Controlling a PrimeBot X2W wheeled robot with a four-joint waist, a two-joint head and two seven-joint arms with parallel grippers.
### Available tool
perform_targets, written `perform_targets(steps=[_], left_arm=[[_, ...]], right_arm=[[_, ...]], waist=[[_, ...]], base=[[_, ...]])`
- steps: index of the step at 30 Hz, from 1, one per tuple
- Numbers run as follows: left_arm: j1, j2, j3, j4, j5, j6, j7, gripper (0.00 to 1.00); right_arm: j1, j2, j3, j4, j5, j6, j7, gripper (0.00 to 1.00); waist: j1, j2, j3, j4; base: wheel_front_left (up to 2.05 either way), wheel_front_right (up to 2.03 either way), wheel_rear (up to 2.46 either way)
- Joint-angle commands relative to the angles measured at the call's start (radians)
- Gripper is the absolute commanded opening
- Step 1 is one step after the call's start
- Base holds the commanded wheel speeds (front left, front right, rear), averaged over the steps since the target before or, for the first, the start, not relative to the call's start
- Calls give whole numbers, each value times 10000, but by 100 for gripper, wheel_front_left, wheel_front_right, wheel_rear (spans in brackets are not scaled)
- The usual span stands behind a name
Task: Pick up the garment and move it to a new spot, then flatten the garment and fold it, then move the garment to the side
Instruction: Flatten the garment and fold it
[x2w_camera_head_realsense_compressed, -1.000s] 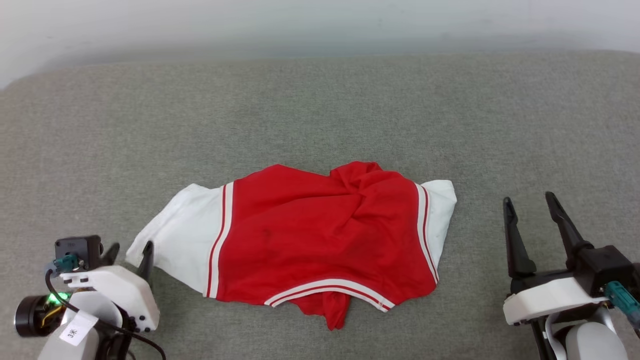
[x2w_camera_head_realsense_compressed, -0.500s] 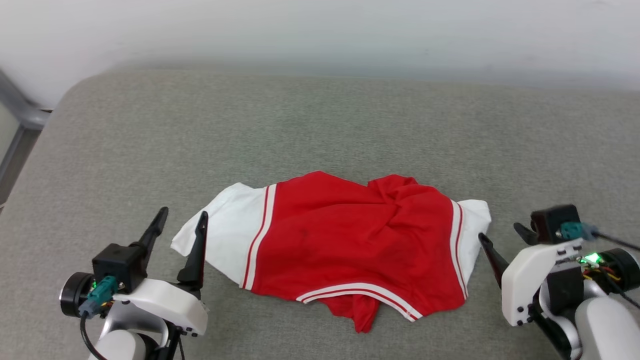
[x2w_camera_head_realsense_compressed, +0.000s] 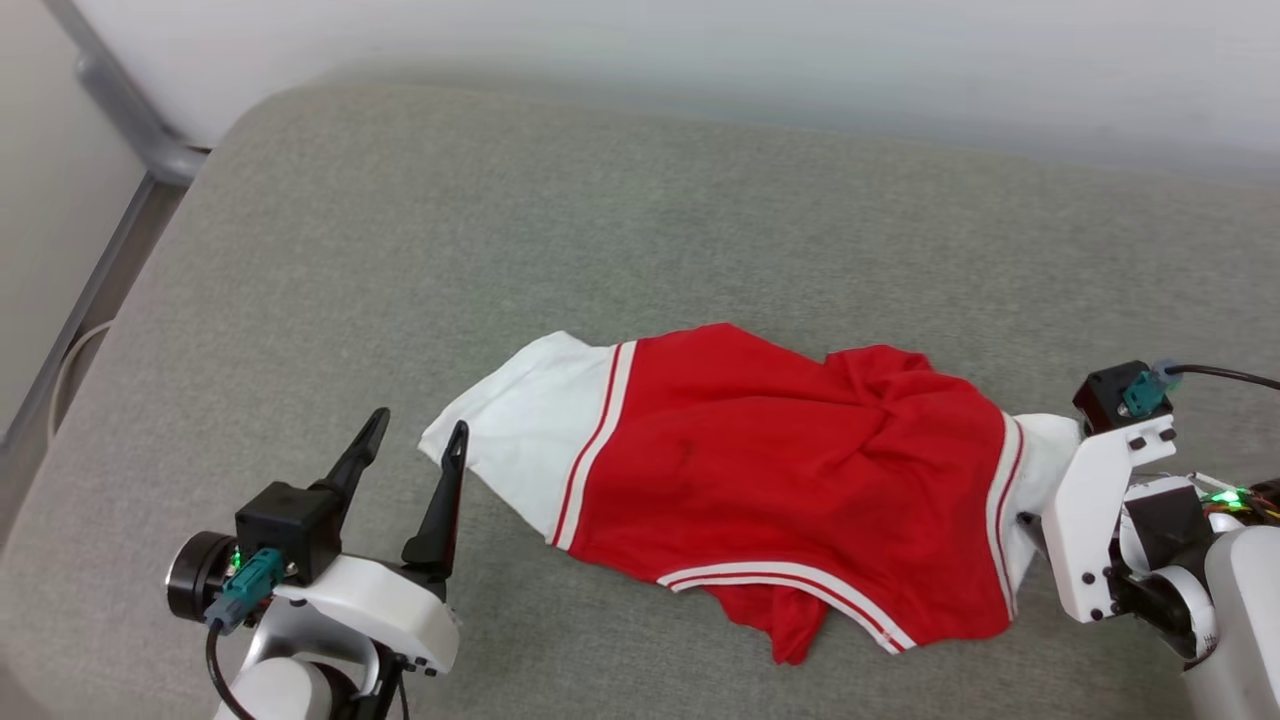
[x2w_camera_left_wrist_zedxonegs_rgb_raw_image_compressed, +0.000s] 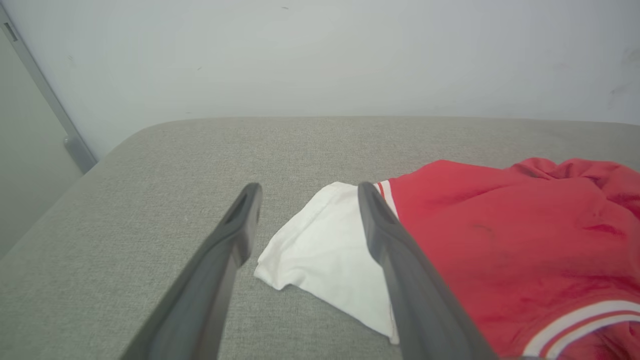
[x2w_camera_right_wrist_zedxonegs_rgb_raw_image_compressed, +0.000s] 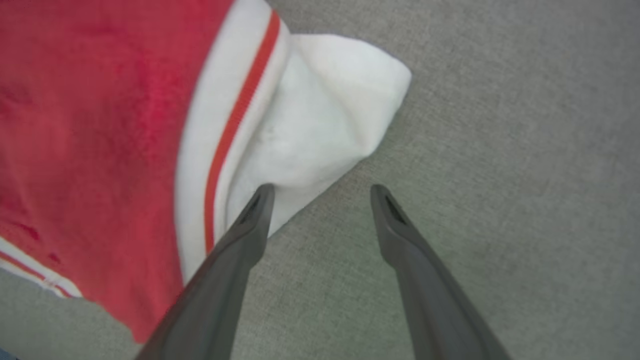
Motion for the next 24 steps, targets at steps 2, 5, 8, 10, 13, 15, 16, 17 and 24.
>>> perform_targets(steps=[2, 5, 8, 10, 13, 15, 16, 17, 24], left_arm=[[-163, -65, -54, -12, 0, -18, -4, 100], [-266, -90, -126, 21, 6, -21, -7, 100], [-273, -94, -157, 47, 12, -13, -17, 100], [-275, -81, -176, 77, 7, 7, -2, 100], [-270, -33, -160, 129, -28, 47, 36, 100], [-240, -1, -170, 172, -38, 59, 57, 100], [-205, 8, -176, 189, -46, 62, 65, 100], [-168, 7, -192, 209, -59, 58, 65, 100], [124, 10, -271, 274, -115, 106, 87, 100]], right_arm=[[-202, 29, -57, 346, -151, -7, -153, 100], [-178, 146, -112, 787, -236, -7, -487, 100], [-152, 255, -39, 1073, -292, -7, -713, 100], [-87, 337, 56, 1360, -278, -5, -873, 70], [-93, 237, 222, 1607, -487, -5, -1226, 0], [-171, 63, 147, 1644, -670, -12, -1527, 0], [-202, -26, 110, 1627, -743, -13, -1653, 0], [-226, -100, 66, 1583, -793, -13, -1751, 0], [10, -898, -426, 616, -1103, -10, -1671, 0]], waist=[[0, 0, 299, 370], [0, 0, 429, 521], [0, 0, 472, 568], [0, 0, 483, 573], [0, 0, 388, 448], [0, 0, 234, 305], [0, 0, 141, 222], [0, 0, 41, 136], [0, 0, -627, -462]], base=[[0, 0, 0], [0, 0, 0], [0, 0, 0], [0, 0, 0], [0, 0, 0], [0, 0, 0], [0, 0, 0], [0, 0, 0], [0, 0, 0]])
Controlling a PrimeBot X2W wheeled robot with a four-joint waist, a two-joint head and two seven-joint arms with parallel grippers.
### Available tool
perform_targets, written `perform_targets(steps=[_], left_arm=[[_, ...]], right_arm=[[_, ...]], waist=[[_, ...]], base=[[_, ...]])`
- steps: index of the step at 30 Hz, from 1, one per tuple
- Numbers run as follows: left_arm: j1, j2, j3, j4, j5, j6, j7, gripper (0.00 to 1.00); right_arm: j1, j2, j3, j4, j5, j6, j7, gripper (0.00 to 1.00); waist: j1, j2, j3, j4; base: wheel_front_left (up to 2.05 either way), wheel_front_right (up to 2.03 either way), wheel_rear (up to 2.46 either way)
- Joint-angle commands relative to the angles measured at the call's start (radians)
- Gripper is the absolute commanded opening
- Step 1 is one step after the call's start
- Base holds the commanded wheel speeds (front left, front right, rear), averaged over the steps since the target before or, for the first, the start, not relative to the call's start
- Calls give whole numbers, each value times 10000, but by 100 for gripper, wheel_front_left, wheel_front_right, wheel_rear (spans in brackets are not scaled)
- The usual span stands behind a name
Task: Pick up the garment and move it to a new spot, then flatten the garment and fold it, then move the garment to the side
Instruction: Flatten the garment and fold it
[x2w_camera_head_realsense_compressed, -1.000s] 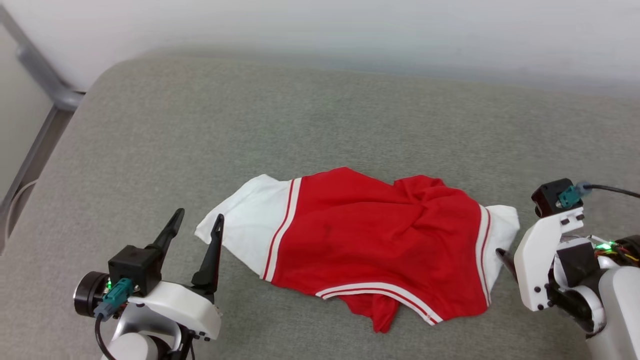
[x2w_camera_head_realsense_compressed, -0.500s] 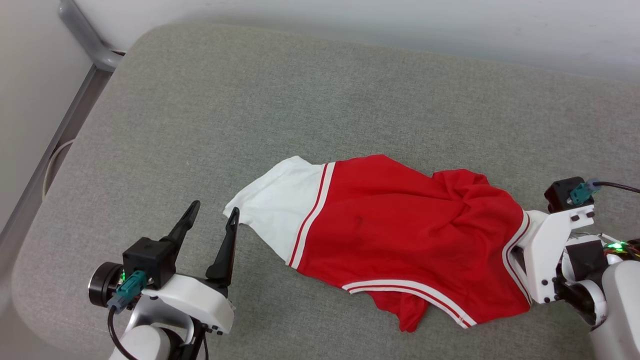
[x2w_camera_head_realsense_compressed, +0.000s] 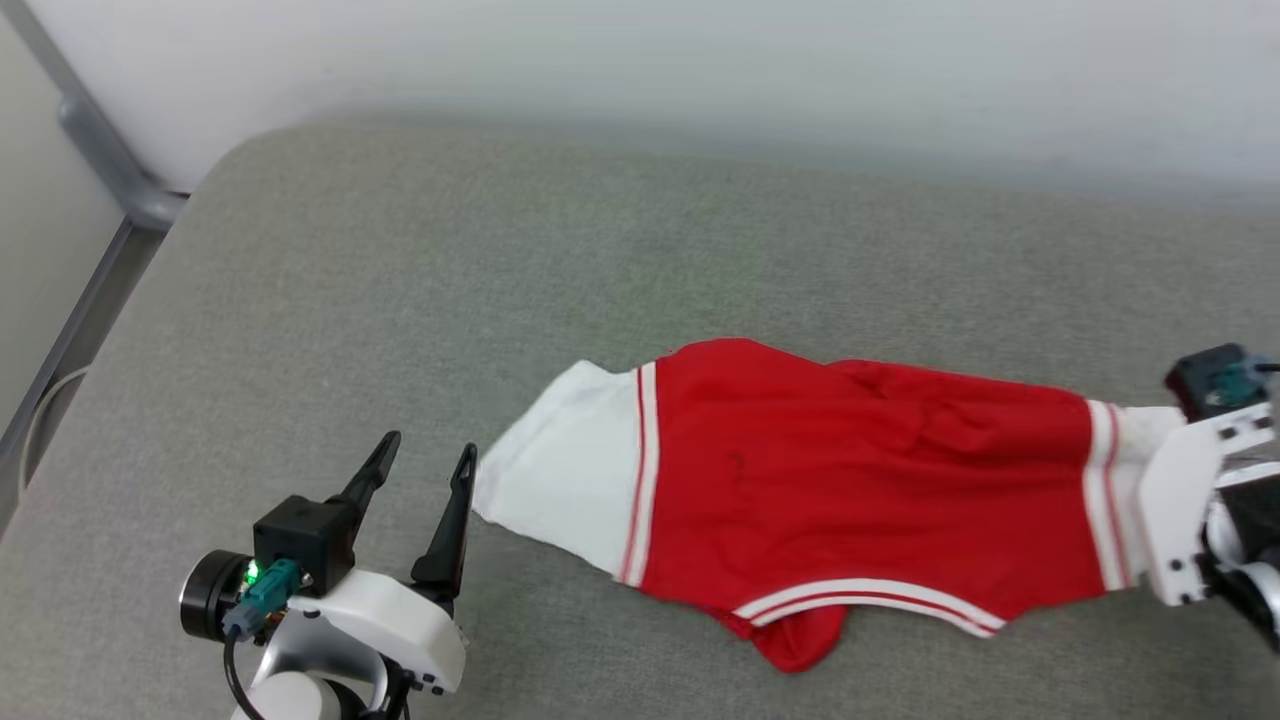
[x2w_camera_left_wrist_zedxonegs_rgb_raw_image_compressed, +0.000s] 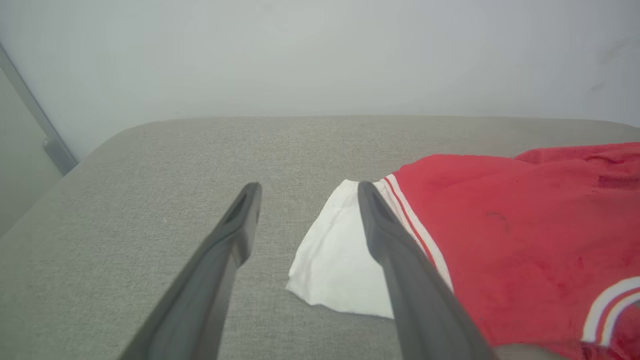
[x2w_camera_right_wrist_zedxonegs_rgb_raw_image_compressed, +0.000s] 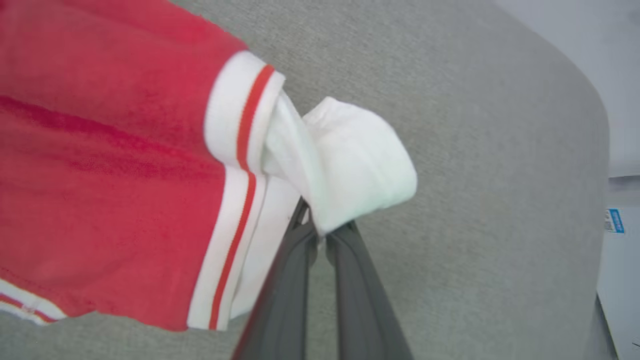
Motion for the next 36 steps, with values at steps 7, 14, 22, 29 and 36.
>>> perform_targets(steps=[7, 14, 22, 29, 36], left_arm=[[248, 57, -55, -129, -46, 95, -11, 100], [-55, -11, -220, -60, -60, -45, -47, 100], [-335, -33, -338, 212, -120, -169, -92, 100], [-337, 8, -312, 437, -179, -97, -145, 100], [-252, 113, -275, 466, -228, -69, -197, 100]], right_arm=[[676, -1371, -629, -1204, -635, -14, 1215, 0], [876, -1706, -574, -1082, -1071, -14, 2146, 0], [153, -1215, -226, 221, -1573, -14, 1696, 73], [-300, -937, -134, 789, -1855, -14, 957, 100], [-467, -718, -307, 402, -1649, -14, 5, 100]], waist=[[0, 0, -220, -346], [0, 0, 287, -47], [0, 0, 604, 270], [0, 0, 338, 85], [0, 0, -93, -420]], base=[[0, 0, 0], [0, 0, 0], [0, 0, 0], [0, 0, 0], [0, 0, 0]])
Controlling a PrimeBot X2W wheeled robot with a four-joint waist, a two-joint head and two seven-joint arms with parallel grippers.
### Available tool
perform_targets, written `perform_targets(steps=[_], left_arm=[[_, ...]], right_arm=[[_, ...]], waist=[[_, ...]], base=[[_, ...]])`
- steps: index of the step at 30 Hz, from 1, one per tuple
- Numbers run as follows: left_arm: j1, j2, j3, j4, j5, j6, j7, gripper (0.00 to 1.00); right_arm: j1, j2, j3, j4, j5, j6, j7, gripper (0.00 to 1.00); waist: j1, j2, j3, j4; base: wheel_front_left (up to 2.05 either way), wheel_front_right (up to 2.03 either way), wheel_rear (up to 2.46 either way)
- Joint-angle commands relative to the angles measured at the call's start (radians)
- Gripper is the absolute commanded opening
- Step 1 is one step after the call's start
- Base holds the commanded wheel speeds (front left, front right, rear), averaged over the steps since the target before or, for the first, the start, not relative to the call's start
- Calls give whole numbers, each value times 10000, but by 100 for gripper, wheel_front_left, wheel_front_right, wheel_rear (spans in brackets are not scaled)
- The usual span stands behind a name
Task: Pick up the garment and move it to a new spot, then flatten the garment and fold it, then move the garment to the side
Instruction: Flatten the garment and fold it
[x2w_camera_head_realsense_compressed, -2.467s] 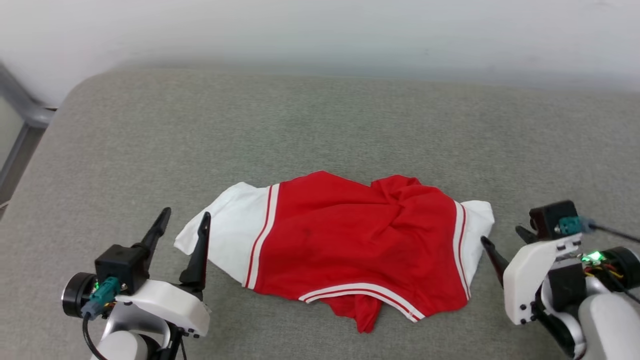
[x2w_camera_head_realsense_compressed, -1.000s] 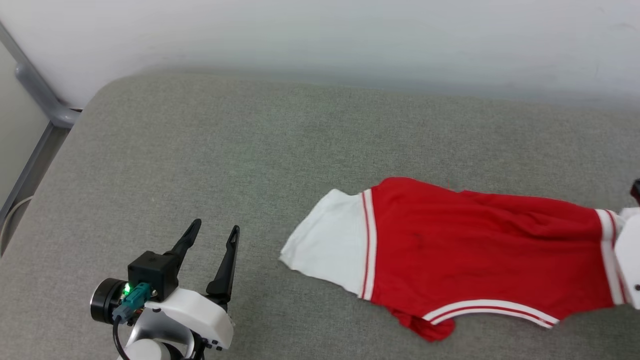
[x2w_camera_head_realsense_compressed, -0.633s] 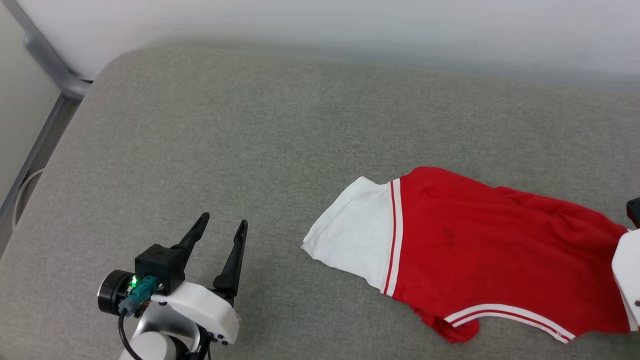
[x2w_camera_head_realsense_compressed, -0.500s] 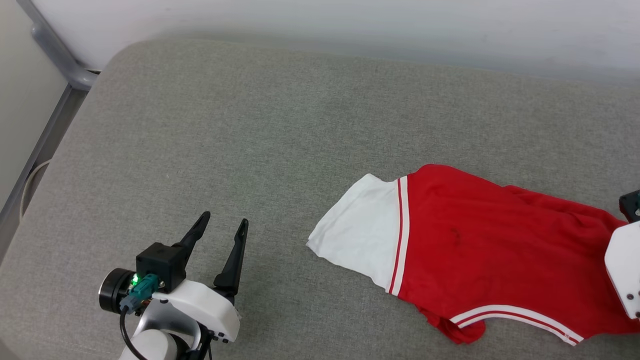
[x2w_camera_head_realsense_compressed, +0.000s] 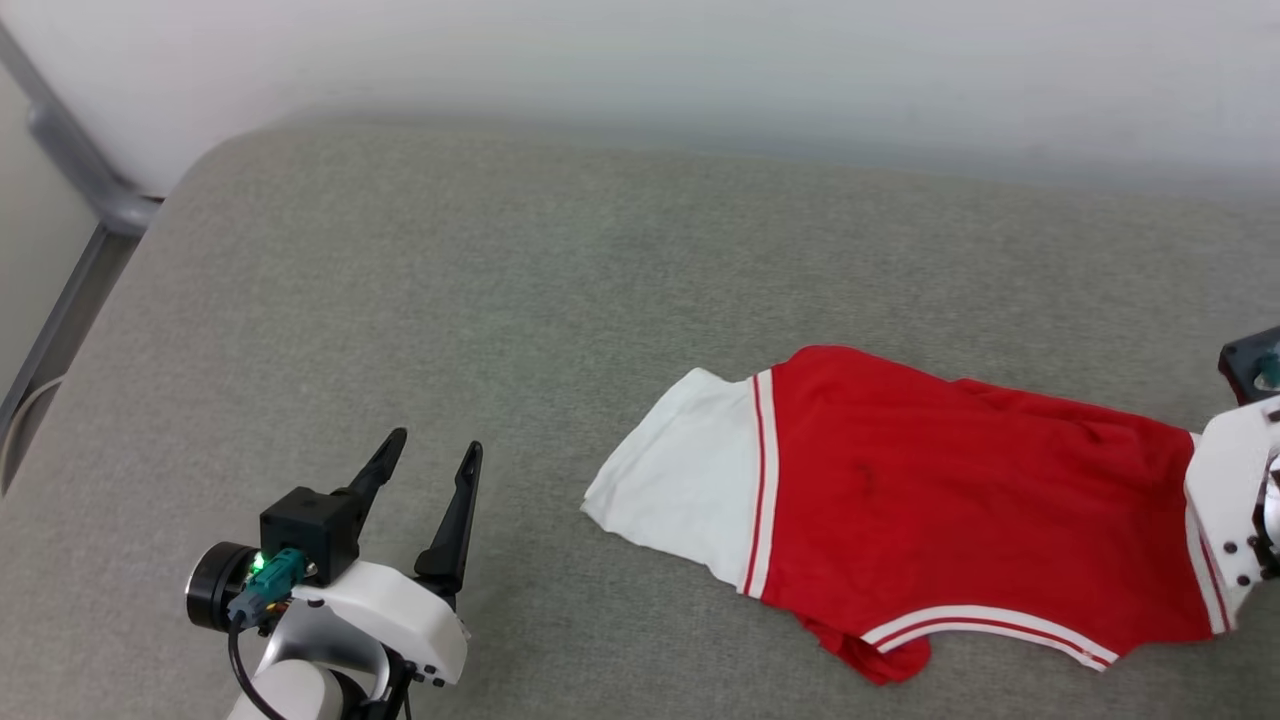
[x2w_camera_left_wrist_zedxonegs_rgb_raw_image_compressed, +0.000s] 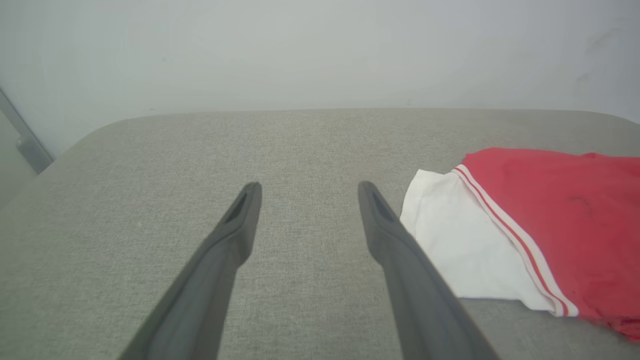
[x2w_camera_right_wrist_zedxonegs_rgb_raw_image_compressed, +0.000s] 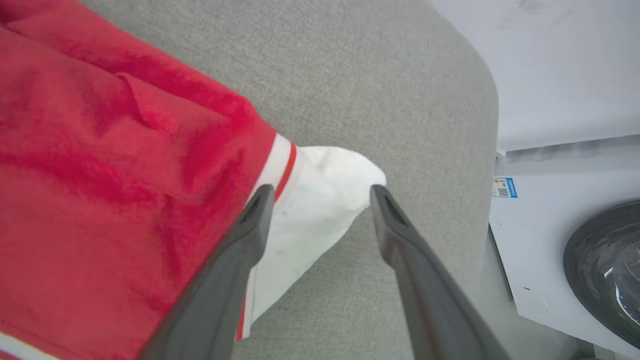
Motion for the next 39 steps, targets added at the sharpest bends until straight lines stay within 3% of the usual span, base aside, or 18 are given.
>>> perform_targets(steps=[1, 11, 21, 26, 30, 39], left_arm=[[61, 34, 19, -25, -1, 31, -66, 100], [260, 42, 46, -233, -146, 87, -280, 100], [400, -217, 64, -62, -432, -89, -858, 100], [384, -192, -108, 164, -420, -196, -776, 100], [120, -5, -256, 214, -417, -228, -109, 100], [-391, 740, -771, -370, -949, -165, 3980, 100]], right_arm=[[-143, 90, -104, -194, 99, -14, -234, 100], [725, 980, -1141, -1802, 611, -14, -2561, 100], [2048, 2875, -2220, -3035, 1515, -12, -6547, 100], [2312, 3359, -2409, -3114, 1650, -12, -7524, 100], [2408, 3516, -2348, -3194, 1535, -12, -7739, 100], [2230, 3668, -2551, -3471, 1386, -12, -7712, 100]], waist=[[0, 0, -194, -241], [0, 0, -424, -893], [0, 0, -352, -1159], [0, 0, -219, -1306], [0, 0, 16, -1546], [0, 0, 739, -2127]], base=[[0, 0, 0], [0, 0, 0], [0, 0, 0], [0, 0, 0], [0, 0, 0], [0, 0, 0]])
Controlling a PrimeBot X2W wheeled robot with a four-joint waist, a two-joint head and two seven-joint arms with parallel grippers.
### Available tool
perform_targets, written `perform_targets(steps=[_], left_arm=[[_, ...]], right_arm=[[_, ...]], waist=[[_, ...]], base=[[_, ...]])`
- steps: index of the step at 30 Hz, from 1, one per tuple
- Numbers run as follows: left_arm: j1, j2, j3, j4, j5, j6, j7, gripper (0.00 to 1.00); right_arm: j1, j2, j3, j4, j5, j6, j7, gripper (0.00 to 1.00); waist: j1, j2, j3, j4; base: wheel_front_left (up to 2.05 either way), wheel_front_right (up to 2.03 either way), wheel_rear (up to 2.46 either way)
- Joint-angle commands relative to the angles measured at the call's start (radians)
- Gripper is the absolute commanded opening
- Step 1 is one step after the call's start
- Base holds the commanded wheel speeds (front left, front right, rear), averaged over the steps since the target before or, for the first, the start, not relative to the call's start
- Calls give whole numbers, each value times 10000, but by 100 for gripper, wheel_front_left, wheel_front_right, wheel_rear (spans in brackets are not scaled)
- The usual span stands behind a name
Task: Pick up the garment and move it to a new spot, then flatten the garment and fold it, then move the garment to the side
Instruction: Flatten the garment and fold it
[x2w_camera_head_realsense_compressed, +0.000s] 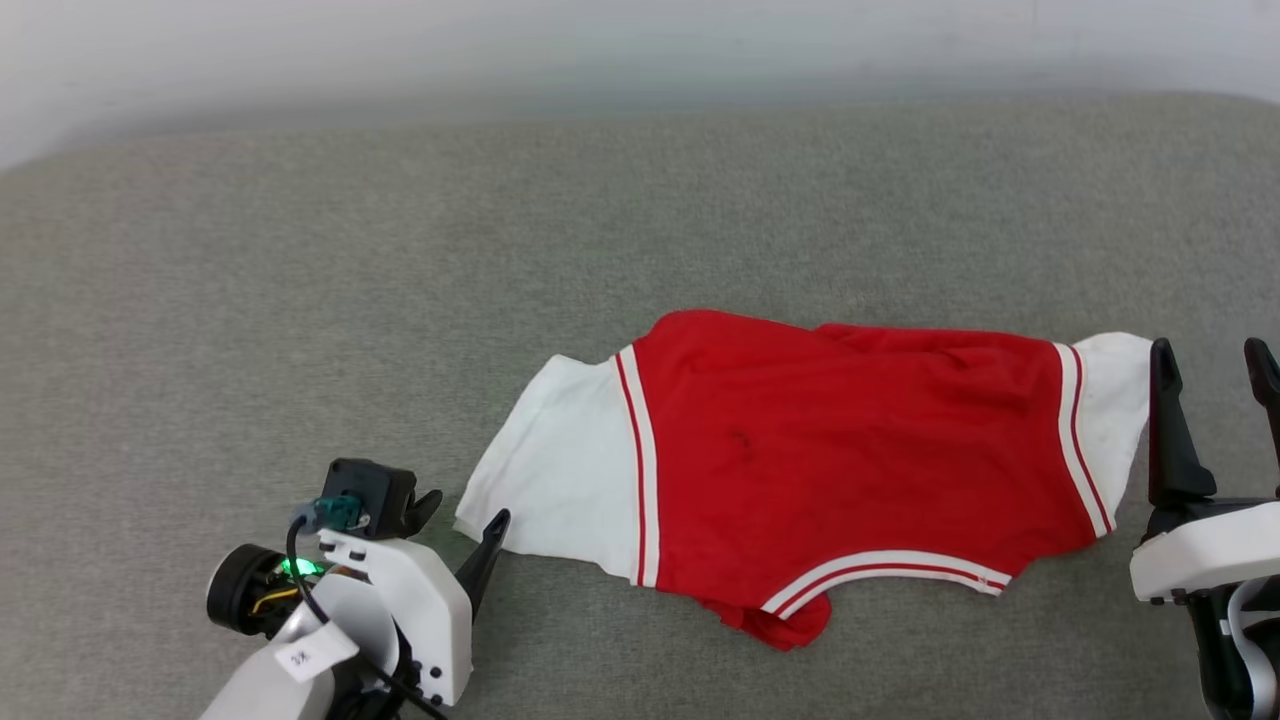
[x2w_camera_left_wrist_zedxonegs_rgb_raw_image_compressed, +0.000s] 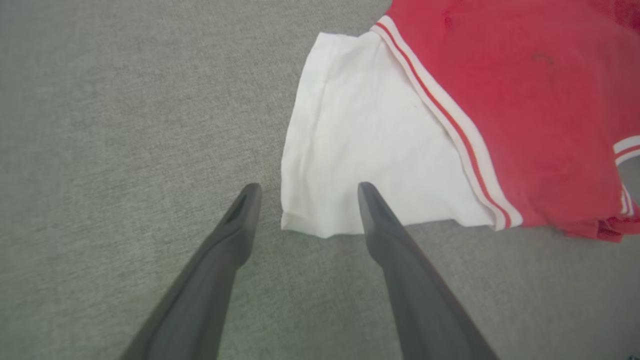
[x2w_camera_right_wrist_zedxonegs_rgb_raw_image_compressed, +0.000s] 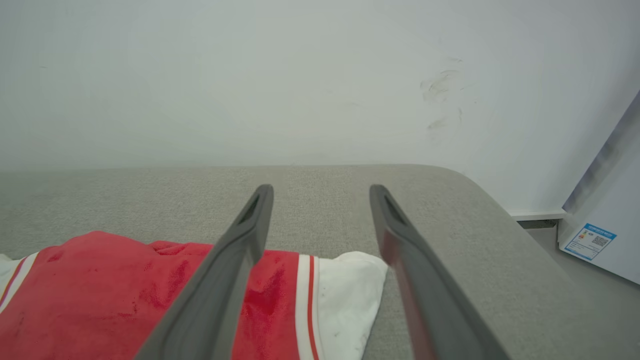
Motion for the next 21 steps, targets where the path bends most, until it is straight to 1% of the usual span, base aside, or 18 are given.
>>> perform_targets(steps=[1, 4, 6, 8, 14, 16, 18, 21], left_arm=[[-96, 103, 1, -111, -50, 95, 286, 100], [-268, 339, -29, -332, 67, 336, 1097, 100], [-316, 473, -26, -323, 190, 554, 1450, 100], [-345, 526, -95, -251, 258, 681, 1753, 100], [-210, 512, -423, 219, 66, 519, 2308, 100], [-100, 483, -512, 536, -35, 472, 2500, 0], [3, 454, -555, 743, -93, 459, 2565, 0], [-61, 408, -271, 720, -120, 622, 2037, 0]], right_arm=[[-79, 67, 1, -39, -102, -11, -37, 100], [-129, 119, 55, -30, -97, -11, -104, 100], [-174, 161, 83, -7, -75, -11, -144, 100], [-203, 197, 113, 28, -88, -11, -201, 100], [-287, 239, 93, 128, -133, -11, -338, 100], [-316, 242, 83, 161, -151, -11, -360, 100], [-311, 214, 81, 200, -203, -11, -371, 100], [-267, 135, 60, 245, -218, -11, -287, 100]], waist=[[0, 0, 233, -170], [0, 0, 478, -312], [0, 0, 628, -403], [0, 0, 754, -480], [0, 0, 1010, -637], [0, 0, 1028, -648], [0, 0, 994, -639], [0, 0, 846, -570]], base=[[0, 0, 0], [0, 0, 0], [0, 0, 0], [0, 0, 0], [0, 0, 0], [0, 0, 0], [0, 0, 0], [0, 0, 0]])
